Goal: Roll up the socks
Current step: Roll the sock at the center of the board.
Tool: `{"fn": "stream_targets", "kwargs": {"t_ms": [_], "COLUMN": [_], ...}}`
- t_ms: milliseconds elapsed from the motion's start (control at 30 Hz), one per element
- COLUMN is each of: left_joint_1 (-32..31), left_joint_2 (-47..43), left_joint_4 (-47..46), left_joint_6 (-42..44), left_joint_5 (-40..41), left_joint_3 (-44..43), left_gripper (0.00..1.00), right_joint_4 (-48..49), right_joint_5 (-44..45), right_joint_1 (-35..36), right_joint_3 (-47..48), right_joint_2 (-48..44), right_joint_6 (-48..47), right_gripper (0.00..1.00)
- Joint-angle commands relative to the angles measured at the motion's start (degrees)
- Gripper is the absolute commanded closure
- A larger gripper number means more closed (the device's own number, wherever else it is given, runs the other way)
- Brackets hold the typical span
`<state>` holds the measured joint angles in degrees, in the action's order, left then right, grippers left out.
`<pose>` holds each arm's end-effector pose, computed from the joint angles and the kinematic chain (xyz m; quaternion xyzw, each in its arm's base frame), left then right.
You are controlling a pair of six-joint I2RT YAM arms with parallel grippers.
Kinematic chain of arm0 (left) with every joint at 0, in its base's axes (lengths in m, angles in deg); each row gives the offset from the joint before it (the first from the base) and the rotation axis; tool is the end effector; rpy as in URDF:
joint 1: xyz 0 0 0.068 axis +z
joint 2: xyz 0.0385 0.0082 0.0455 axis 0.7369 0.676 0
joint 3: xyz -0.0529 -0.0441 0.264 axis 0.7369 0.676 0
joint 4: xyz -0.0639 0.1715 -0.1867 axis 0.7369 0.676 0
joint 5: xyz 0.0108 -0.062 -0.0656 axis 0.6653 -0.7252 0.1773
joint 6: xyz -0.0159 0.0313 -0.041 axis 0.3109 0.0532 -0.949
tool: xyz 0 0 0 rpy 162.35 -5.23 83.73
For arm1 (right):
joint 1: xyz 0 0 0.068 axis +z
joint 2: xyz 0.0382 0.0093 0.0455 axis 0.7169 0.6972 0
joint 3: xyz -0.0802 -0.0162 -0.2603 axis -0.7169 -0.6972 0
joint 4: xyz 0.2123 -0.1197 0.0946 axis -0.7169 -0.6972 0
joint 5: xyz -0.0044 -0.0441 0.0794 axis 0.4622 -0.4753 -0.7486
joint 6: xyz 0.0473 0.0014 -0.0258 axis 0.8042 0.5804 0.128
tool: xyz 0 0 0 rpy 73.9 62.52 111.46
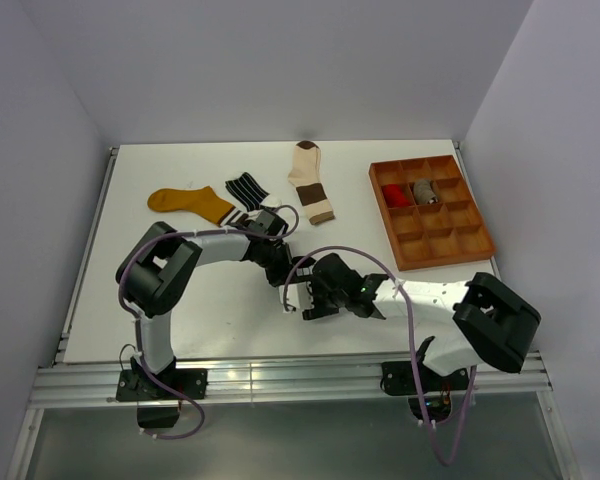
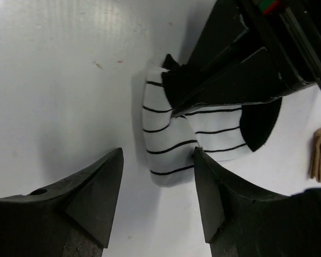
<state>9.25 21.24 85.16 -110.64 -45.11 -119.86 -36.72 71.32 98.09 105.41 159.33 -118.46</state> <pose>0.2756 -0.2395 0.1250 0.1241 -0.9393 0.3145 0.0591 0.1524 0.2047 0.1568 -0.7471 0.5627 0.0658 0.3477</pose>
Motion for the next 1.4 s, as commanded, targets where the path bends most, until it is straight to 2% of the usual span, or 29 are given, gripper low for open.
{"fn": "stream_targets", "kwargs": {"t_ms": [0,67,200,367,400,533,633,967,1367], "left_joint_1": [0.2,0.2,0.2,0.6,0.7,1.2,1.8,2.9,1.9], "left_joint_2": [2.1,2.1,1.8,1.6,1.6,0.1,-1.4,-6.6,-10.7], "left_joint_4": [3.3,3.3,3.1,2.7,2.6,0.6,-2.4,-17.3,-26.8], "left_joint_6": [1.7,2.0,2.2,2.2,2.2,1.6,0.5,-7.0,-11.9], "left_joint_5": [3.1,3.1,2.5,1.7,1.7,0.9,0.3,1.1,6.1], "left_joint_3": [1.0,1.0,0.9,0.6,0.6,1.9,3.8,14.4,20.5], "left_gripper": [1.00,0.99,0.96,0.94,0.93,0.87,0.81,0.74,0.72], "right_joint_4": [6.4,6.5,6.3,3.9,2.2,-4.3,-12.1,-31.9,-52.0], "right_joint_5": [3.8,4.6,5.3,4.6,4.7,1.4,-3.9,-20.6,-30.1], "right_joint_1": [0.5,0.7,0.6,0.6,0.6,-0.2,-2.4,-12.4,-21.8], "right_joint_3": [-0.3,0.3,1.0,2.4,2.5,6.4,10.7,22.9,39.4], "right_joint_2": [0.9,2.1,3.8,5.0,5.0,6.4,8.5,17.2,34.5], "right_joint_6": [-2.2,-2.3,-1.9,-0.9,-0.9,0.6,2.0,1.2,-0.3], "right_gripper": [0.38,0.39,0.50,0.58,0.64,0.73,0.75,0.78,0.78]}}
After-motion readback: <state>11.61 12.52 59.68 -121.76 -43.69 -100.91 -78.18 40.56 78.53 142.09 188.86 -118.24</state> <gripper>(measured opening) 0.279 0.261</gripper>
